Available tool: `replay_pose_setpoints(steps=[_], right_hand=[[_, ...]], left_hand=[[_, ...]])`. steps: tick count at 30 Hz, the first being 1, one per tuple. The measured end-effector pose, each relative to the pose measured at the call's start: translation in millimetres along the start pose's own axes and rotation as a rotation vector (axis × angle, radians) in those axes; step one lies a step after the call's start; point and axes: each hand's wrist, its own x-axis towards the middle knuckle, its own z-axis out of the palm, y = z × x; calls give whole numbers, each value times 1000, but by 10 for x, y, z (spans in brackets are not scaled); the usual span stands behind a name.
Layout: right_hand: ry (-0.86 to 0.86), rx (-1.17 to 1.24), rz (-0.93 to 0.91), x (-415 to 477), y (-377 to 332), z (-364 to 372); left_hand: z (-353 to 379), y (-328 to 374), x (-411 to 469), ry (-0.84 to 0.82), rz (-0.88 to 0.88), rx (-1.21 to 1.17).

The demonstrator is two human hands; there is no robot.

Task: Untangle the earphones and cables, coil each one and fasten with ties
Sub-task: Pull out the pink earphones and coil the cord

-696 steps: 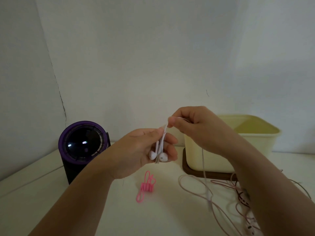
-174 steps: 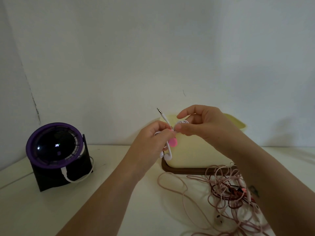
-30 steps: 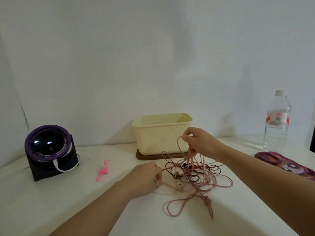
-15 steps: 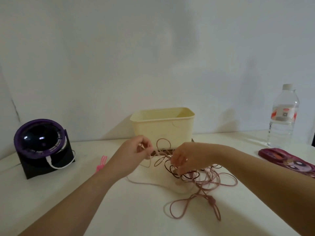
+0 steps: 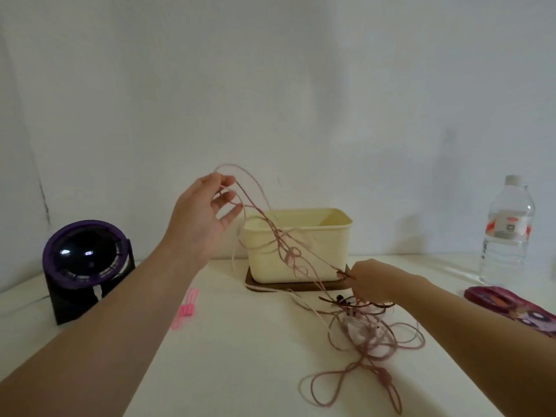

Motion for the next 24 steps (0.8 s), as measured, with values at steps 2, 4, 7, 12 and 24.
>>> replay_pose_setpoints(steps=[2,4,7,12,24], right_hand=[[-1,68,77,20,80,-15],[11,134,123,34,143,21],[-42,90,73,54,189,-37],[45,146,-73,-57,103,-345],[461,966,-447,-280,-556,-994]], left_hand=[[53,55,85,43,16,4],[98,56,126,60,2,24],[182,44,122,-11,-44,91],[331,60,67,-243,-107,221],[462,127,-3,-417,131,783]])
